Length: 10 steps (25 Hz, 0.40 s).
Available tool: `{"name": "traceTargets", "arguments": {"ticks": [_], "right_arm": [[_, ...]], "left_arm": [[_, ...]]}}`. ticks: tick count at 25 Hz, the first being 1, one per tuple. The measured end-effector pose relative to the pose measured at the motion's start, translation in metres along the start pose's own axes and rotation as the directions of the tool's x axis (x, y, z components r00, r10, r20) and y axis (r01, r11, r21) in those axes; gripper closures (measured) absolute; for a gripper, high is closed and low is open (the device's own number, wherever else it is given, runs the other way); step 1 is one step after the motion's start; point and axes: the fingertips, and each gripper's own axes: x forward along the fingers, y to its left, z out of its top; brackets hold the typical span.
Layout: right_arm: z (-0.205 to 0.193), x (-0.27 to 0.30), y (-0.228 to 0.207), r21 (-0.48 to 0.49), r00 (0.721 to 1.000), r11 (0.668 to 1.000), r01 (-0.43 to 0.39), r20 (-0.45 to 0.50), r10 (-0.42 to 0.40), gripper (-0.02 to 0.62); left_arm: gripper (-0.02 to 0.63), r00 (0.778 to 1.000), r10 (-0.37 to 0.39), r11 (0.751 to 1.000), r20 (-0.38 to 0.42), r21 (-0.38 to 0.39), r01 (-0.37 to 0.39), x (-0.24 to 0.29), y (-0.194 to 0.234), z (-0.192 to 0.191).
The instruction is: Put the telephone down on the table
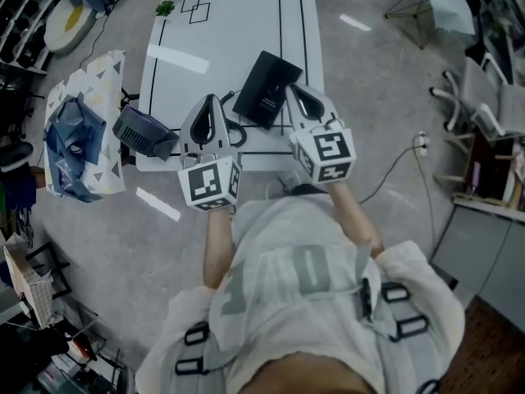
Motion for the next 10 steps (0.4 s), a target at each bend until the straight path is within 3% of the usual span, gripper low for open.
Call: {"name": "traceTargets", "arguments": {"ticks": [10], "right_arm": [[-0.0035, -0.0013, -0.0088, 0.001, 1.0, 1.0, 0.022, -0.014, -0.022, 0.588]], "left_arm": [[0.599, 1.0, 0.016, 1.0, -0.009, -0.014, -0.016, -0.0007, 0.0068, -0.0044]]}}
